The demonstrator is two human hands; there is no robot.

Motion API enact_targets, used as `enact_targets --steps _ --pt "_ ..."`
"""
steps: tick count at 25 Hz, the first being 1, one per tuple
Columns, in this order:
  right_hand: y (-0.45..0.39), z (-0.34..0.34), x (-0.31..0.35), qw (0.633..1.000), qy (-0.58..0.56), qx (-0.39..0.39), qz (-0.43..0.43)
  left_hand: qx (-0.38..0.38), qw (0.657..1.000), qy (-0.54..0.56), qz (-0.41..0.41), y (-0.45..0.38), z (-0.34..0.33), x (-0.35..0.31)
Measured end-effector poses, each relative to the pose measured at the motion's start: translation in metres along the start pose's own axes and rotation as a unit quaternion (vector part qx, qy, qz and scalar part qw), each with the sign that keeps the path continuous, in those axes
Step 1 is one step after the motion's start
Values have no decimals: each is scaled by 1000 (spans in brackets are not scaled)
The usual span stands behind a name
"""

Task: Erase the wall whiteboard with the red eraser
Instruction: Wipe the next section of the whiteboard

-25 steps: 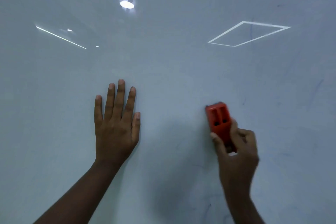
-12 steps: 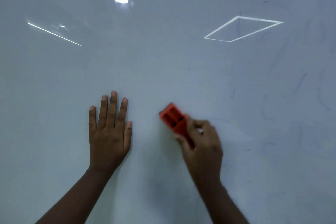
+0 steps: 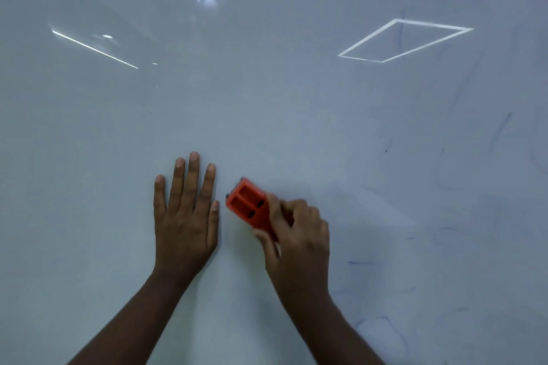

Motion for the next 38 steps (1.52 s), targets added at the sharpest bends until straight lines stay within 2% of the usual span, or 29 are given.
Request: enact_targets --steps 3,5,11,16,19,22,26,29,32,35,38 --pt "29 2 -11 999 10 31 24 10 1000 -4 -24 9 1 5" --pt "27 17 -32 1000 15 22 13 14 999 -8 -27 16 1 7" --pt "-9 73 -101 982 -46 -89 -160 13 1000 0 -5 33 -3 2" --pt "57 71 -119 947 -83 -150 -273 13 1000 1 3 46 -5 1" --pt "85 54 -106 937 -101 -153 -296 16 1000 3 20 52 -7 -3" --pt "80 29 -80 950 -112 -128 -263 21 999 1 27 56 -8 -5" --pt "98 -20 -20 992 -32 -20 -123 20 999 11 27 59 -9 -4" --pt "125 -34 -3 997 -14 37 -68 24 1000 7 3 63 -10 -1" --pt "125 -25 -15 996 3 72 -44 31 999 3 -16 77 -10 2" --pt "109 6 -54 991 -6 9 -133 31 999 8 -6 92 -11 0" --pt "117 35 -95 960 -30 -60 -273 38 999 10 17 102 -13 -6"
Point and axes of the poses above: each hand's wrist, its own y-axis away from the middle knuckle, its own z-axis out of the back of the hand, x = y × z, the point moved 5 cm from there along -y, towards the middle knuckle, and after that the axes turned 10 degrees about -y, right-handed, at the moved point
